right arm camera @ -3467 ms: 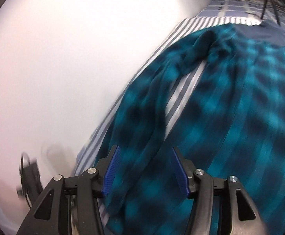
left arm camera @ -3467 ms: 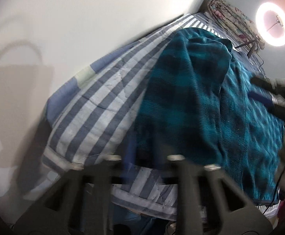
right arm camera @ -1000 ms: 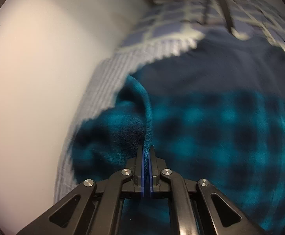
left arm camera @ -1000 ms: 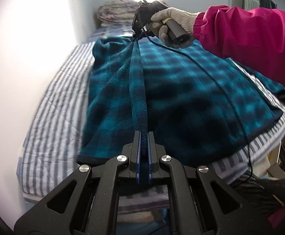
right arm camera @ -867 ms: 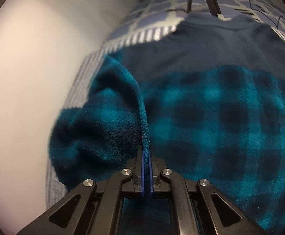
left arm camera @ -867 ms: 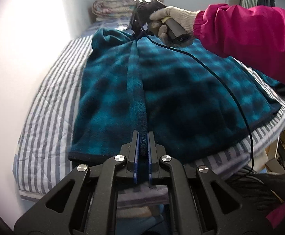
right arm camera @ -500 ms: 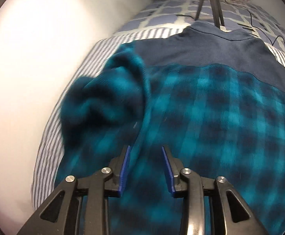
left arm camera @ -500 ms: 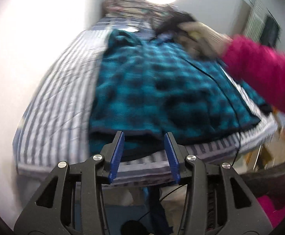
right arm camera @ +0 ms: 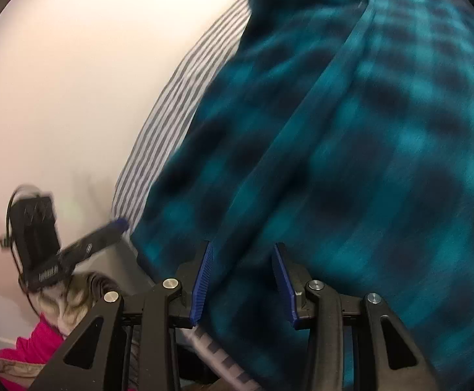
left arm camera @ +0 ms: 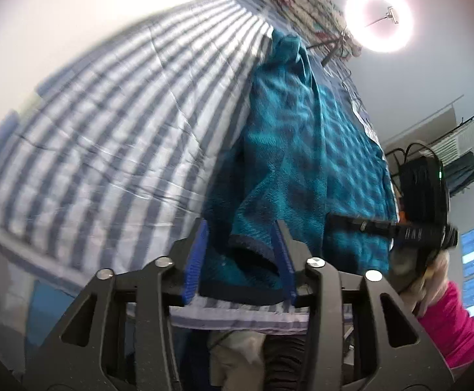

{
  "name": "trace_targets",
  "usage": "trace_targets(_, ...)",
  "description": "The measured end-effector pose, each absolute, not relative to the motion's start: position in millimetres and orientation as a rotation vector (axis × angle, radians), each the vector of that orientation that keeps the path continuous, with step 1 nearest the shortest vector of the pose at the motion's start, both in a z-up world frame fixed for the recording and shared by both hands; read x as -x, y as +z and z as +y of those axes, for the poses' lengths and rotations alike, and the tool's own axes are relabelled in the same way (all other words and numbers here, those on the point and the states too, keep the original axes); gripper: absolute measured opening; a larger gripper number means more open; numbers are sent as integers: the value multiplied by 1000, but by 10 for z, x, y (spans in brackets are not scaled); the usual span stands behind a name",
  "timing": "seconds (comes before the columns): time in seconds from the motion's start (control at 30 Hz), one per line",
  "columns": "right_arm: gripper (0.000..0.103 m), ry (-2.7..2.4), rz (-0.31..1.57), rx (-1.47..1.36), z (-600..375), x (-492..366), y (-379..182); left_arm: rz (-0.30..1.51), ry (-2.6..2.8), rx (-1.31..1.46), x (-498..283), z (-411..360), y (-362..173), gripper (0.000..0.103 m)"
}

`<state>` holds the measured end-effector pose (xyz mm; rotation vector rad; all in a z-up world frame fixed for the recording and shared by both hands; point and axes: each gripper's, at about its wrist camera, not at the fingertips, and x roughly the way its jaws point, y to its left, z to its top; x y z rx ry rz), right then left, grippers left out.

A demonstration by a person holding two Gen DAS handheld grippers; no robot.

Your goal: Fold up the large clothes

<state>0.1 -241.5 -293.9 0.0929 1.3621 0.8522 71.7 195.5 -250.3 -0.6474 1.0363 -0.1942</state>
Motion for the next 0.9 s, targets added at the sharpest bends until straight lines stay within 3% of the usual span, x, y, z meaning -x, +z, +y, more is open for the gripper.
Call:
trace_targets(0.1, 41, 852, 1389, -97, -2342, 164, -3032, 1075, -205, 665, -814, 1892, -2605, 28)
trace_targets(0.2, 37, 850, 1399, -114, -2262, 207, -3098, 1092, -179, 669, -832, 1835, -2653, 13)
trace_targets(0.3, 21, 867, 1393, -113, -2198, 189, -3078, 1073, -160, 635, -808, 1756, -2616, 5)
trace_targets(0.33, 8, 878, 1394, -118, -2208, 198, -3056, 1063, -148, 624, -798, 1733, -2591, 5)
trace_targets(0.37, 2, 892, 1400, -127, -2198, 227, -3017, 1057, -139, 622, -792, 1716, -2578, 4)
trace_targets(0.6, 0, 978, 1326, -67, -2167, 450, -2485, 1006, -86, 546, -404, 1638, -2397, 4)
trace_targets(0.9, 0, 900, 1402, 41, -1824, 525, -2798, 1084, -80, 386, -429, 1394, -2561, 6)
